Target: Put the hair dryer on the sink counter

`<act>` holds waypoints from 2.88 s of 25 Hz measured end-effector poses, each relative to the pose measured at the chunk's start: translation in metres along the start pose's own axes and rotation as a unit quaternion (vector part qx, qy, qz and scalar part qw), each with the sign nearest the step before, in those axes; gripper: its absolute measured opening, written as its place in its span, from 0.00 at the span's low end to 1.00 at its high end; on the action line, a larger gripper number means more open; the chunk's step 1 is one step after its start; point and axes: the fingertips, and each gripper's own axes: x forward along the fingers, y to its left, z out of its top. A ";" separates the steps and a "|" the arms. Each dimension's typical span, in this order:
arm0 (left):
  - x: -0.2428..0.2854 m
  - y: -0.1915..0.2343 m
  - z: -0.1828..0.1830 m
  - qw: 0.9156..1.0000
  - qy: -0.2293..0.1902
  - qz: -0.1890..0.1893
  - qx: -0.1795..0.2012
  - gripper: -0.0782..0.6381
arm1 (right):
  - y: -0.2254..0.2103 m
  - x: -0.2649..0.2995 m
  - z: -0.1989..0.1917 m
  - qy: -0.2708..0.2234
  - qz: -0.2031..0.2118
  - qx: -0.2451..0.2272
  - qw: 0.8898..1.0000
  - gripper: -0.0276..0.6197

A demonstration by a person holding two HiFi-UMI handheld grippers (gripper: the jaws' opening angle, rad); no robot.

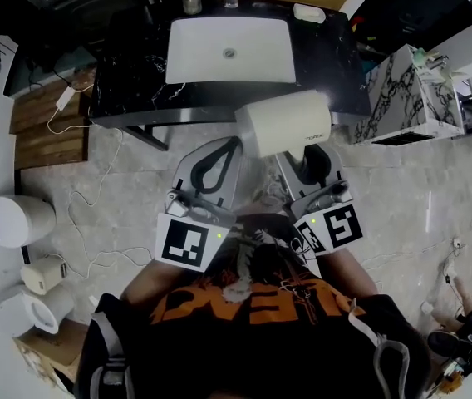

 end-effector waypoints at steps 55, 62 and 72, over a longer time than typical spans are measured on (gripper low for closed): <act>0.398 0.001 -0.037 0.999 0.048 0.009 0.017 0.14 | -0.391 0.122 -0.034 0.045 -0.009 0.032 0.998 0.31; 0.403 -0.010 -0.080 0.996 0.073 0.015 0.038 0.14 | -0.407 0.117 -0.062 0.080 -0.027 0.037 0.996 0.31; 0.419 -0.013 -0.159 0.989 0.142 0.028 -0.033 0.14 | -0.427 0.118 -0.139 0.158 -0.045 0.068 0.984 0.31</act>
